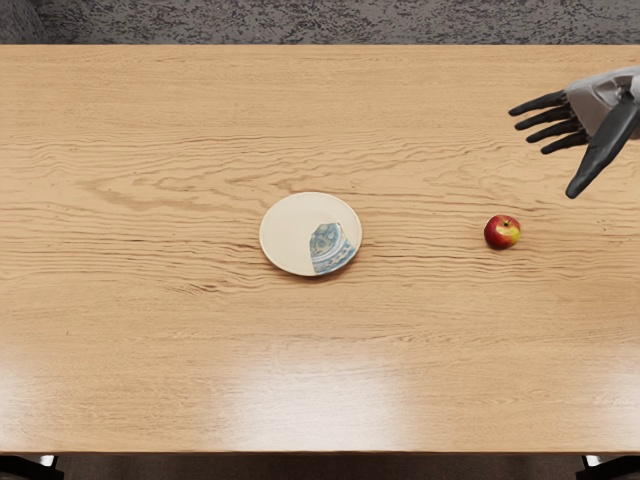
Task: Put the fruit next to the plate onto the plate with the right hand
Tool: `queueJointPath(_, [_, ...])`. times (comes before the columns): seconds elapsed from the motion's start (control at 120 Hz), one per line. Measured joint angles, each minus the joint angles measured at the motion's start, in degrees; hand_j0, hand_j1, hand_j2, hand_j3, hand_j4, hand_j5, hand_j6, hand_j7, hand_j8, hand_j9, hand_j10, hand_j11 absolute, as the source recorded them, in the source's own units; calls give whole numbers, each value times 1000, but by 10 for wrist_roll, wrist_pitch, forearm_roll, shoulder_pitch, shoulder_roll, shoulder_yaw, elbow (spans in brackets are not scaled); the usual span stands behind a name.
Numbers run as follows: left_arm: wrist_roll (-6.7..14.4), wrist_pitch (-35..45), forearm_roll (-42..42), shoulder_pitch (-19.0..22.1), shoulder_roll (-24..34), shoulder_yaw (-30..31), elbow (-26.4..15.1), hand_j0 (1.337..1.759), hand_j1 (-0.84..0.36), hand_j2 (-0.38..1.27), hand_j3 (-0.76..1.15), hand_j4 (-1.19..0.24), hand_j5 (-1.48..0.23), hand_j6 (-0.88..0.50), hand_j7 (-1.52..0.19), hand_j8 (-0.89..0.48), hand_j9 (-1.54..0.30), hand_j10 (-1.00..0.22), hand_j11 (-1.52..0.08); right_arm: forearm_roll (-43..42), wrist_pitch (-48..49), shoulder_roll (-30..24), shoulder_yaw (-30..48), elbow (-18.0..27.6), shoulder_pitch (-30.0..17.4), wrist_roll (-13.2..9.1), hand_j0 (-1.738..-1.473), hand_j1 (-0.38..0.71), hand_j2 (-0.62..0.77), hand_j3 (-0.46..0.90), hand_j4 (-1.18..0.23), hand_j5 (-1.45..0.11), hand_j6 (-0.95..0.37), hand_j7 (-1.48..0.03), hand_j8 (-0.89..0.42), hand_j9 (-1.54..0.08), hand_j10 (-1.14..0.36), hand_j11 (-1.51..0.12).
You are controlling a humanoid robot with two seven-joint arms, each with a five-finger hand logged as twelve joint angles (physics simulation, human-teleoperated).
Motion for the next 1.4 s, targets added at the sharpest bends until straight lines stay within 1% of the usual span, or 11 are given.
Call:
queueJointPath(0.192, [0, 0, 0, 0, 0, 0, 0, 1658, 75, 46, 0, -229, -297, -229, -297, -229, -297, -229, -297, -6, 0, 4, 0, 7, 3, 0, -1658, -305, -8, 0, -40, -49, -40, -48, -40, -48, -39, -48])
queueJointPath(0.25, [0, 0, 0, 0, 0, 0, 0, 1658, 75, 46, 0, -229, -297, -229, -297, -229, -297, -229, -297, -23, 0, 3, -2, 10, 2, 0, -1658, -304, -8, 0, -40, -49, -41, -49, -40, -49, -39, -49])
queueJointPath(0.375, [0, 0, 0, 0, 0, 0, 0, 1658, 75, 46, 0, -229, -297, -229, -297, -229, -297, -229, -297, -71, 0, 14, -5, 12, -27, 0, -1658, -304, -8, 0, -40, -49, -41, -49, -40, -49, -40, -49])
queueJointPath(0.517, [0, 0, 0, 0, 0, 0, 0, 1658, 75, 46, 0, -229, -297, -229, -297, -229, -297, -229, -297, -93, -6, 23, -5, 21, -59, 0, -1658, -304, -8, 0, -41, -50, -42, -49, -41, -50, -40, -49])
queueJointPath(0.617, [0, 0, 0, 0, 0, 0, 0, 1658, 75, 46, 0, -229, -297, -229, -297, -229, -297, -229, -297, -112, -61, 22, -4, 48, -65, 0, -1658, -304, -8, 0, -41, -50, -42, -50, -41, -50, -41, -50])
queueJointPath(0.792, [0, 0, 0, 0, 0, 0, 0, 1658, 75, 46, 0, -229, -297, -229, -297, -229, -297, -229, -297, -152, -201, 22, -5, 112, -70, 0, -1658, -302, -8, 0, -43, -51, -44, -51, -43, -51, -42, -51])
queueJointPath(0.958, [0, 0, 0, 0, 0, 0, 0, 1658, 75, 46, 0, -229, -297, -229, -297, -229, -297, -229, -297, -169, -302, 32, -6, 155, -97, 0, -1658, -301, -8, 0, -44, -53, -45, -53, -44, -53, -43, -53])
queueJointPath(1.133, [0, 0, 0, 0, 0, 0, 0, 1658, 75, 46, 0, -229, -297, -229, -297, -229, -297, -229, -297, -197, -379, 51, -7, 178, -127, 0, -1658, -300, -8, 0, -45, -55, -47, -54, -46, -54, -45, -54])
queueJointPath(1.25, [0, 0, 0, 0, 0, 0, 0, 1658, 75, 46, 0, -229, -297, -229, -297, -229, -297, -229, -297, -225, -423, 55, -6, 183, -144, 0, -1658, -299, -8, 0, -46, -56, -48, -55, -47, -56, -46, -56])
queueJointPath(1.4, [0, 0, 0, 0, 0, 0, 0, 1658, 75, 46, 0, -229, -297, -229, -297, -229, -297, -229, -297, -260, -478, 78, -6, 185, -164, 0, -1658, -298, -8, 0, -47, -58, -49, -57, -48, -57, -47, -57])
